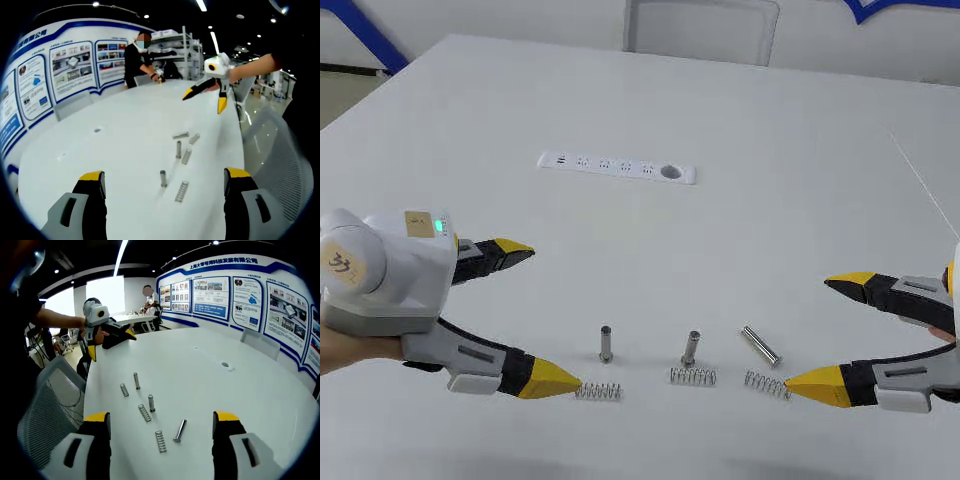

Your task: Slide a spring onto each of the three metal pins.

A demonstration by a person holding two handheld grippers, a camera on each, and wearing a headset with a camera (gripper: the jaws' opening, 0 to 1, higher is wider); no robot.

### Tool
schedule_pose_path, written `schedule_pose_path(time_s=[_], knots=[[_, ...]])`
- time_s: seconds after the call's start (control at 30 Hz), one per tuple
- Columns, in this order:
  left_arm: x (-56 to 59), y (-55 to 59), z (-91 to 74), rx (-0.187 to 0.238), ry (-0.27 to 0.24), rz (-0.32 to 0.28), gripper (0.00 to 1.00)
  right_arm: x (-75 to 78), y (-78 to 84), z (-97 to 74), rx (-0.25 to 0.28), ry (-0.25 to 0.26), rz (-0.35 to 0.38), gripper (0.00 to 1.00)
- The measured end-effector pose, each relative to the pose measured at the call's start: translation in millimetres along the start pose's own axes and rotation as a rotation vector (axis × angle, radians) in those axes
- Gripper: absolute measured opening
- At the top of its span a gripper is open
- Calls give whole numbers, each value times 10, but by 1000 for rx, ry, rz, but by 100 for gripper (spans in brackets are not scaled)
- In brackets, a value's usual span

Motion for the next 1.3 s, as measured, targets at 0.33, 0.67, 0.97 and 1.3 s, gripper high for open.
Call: schedule_pose_path(time_s=[0.33, 0.67, 0.97, 1.3], knots=[[2, 67, 49, -1, 6, -14, 100, 60, 82, 150, -11, 14, 53, 75], [-1, 151, 68, -10, 1, -44, 100, 196, 178, 329, -25, 45, 148, 64], [-49, 167, 59, -10, -14, -48, 100, 292, 283, 551, -97, 77, 183, 52], [-53, 238, 35, -21, -39, -57, 100, 345, 462, 762, -198, 116, 195, 39]])
Point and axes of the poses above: the centre of the closed fingertips' face, and the gripper's own axes: z roughly forward along the fingers, x roughly to its right, y roughly out of its underside, the point moved 10 cm from there along -z, roughly backward along the fingers, and after that the axes turned 5 degrees about x, right-handed, at the moved point
